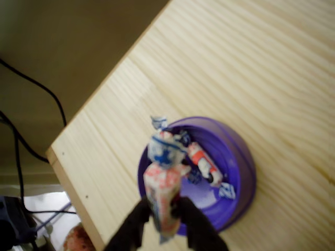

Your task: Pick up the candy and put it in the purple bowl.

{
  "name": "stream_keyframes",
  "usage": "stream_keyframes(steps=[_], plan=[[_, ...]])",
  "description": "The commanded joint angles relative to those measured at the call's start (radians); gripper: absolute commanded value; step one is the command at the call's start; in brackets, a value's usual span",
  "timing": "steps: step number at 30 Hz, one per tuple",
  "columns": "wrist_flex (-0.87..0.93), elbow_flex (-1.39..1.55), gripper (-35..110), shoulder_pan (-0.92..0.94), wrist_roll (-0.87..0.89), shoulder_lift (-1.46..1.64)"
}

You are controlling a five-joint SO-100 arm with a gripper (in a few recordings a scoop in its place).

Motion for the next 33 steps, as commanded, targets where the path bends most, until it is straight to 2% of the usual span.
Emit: stream_keyframes(steps=[1,16,23,27,33], plan=[[-0.035,0.0,0,-0.044,0.032,0.018],[-0.114,0.023,18,-0.091,0.077,-0.035],[-0.117,0.023,16,-0.078,0.074,-0.037],[-0.078,0.023,-1,-0.003,0.023,0.043],[0.051,0.018,-1,0.299,-0.109,0.227]])
